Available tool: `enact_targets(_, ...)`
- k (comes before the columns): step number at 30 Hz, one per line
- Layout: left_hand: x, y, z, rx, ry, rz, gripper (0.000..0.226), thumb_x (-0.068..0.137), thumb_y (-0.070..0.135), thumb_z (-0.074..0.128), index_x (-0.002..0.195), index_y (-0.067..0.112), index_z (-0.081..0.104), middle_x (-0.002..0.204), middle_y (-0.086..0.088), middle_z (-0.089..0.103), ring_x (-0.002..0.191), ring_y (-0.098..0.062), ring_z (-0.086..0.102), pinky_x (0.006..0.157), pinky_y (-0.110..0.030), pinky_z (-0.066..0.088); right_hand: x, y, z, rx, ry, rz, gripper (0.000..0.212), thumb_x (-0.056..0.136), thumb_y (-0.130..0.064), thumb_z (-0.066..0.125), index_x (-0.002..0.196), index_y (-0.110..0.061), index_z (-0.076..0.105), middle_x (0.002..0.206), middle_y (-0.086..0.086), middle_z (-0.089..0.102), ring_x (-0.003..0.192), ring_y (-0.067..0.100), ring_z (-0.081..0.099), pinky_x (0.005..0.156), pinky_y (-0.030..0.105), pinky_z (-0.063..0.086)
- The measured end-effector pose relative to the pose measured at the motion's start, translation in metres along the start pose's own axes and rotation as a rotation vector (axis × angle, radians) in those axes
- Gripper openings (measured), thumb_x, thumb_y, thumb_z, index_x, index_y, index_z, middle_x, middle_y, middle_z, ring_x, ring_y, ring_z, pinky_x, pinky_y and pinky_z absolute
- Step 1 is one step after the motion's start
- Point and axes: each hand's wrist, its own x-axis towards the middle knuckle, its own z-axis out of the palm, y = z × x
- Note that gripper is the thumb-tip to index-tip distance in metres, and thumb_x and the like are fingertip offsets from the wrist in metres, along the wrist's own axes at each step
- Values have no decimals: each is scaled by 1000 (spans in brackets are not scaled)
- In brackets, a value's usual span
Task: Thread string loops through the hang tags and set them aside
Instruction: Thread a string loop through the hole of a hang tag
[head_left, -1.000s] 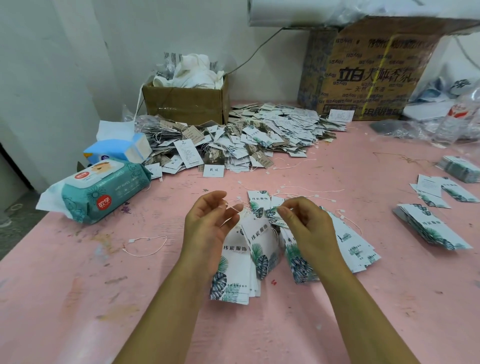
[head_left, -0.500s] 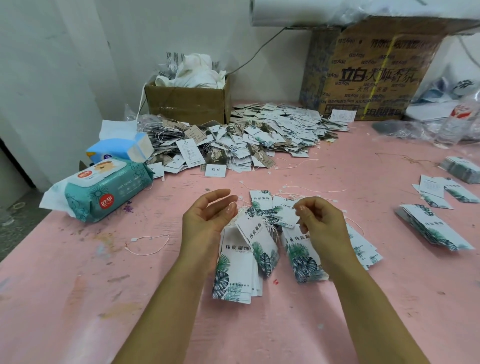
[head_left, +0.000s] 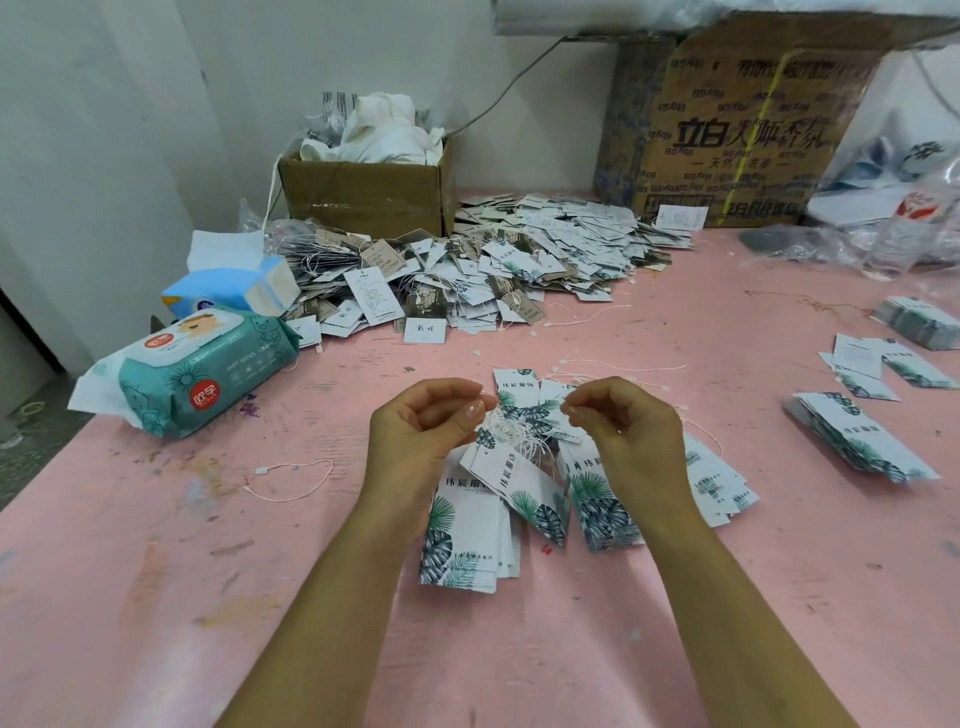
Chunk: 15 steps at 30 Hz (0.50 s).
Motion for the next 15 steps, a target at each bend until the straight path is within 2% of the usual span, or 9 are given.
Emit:
enact_targets(4, 0, -4, 0, 13, -16, -14, 17, 66, 3, 68, 80, 12, 68, 77, -3, 74, 76, -11, 70, 66, -20, 55, -4, -2, 4, -55, -81, -29, 36, 78, 10, 64, 73, -26, 65, 72, -11, 65, 65, -1, 59, 68, 11, 48)
enact_targets(7, 0, -4, -1, 50, -21, -30, 15, 66, 8, 70, 77, 18, 71, 82, -4, 74, 77, -14, 69, 64, -26, 56, -8, -4, 10, -89, -166, -59, 30, 80, 6, 65, 81, -24, 68, 74, -16, 65, 67, -5, 59, 65, 8, 45)
enact_targets(10, -1, -4, 0, 62, -31, -6, 14, 66, 10, 71, 75, 20, 72, 82, -4, 74, 77, -14, 69, 63, -24, 56, -12, -5, 17, -92, -249, -87, 22, 79, 2, 68, 92, -16, 70, 73, -16, 63, 66, -9, 58, 64, 6, 43)
enact_targets(13, -3, -4, 4, 107, -43, 24, 18, 69, 5, 72, 77, 21, 71, 81, -3, 74, 77, -14, 69, 63, -25, 55, -15, -6, 22, -99, -271, -139, 21, 78, 0, 69, 97, -8, 69, 70, -13, 61, 62, -8, 57, 62, 4, 40)
enact_targets(15, -3, -4, 5, 109, -43, 37, 21, 69, 1, 72, 80, 19, 69, 80, -2, 74, 77, -13, 69, 65, -23, 55, -15, -5, 24, -101, -250, -172, 19, 78, 0, 70, 96, -6, 69, 69, -17, 60, 61, -9, 57, 61, 3, 39)
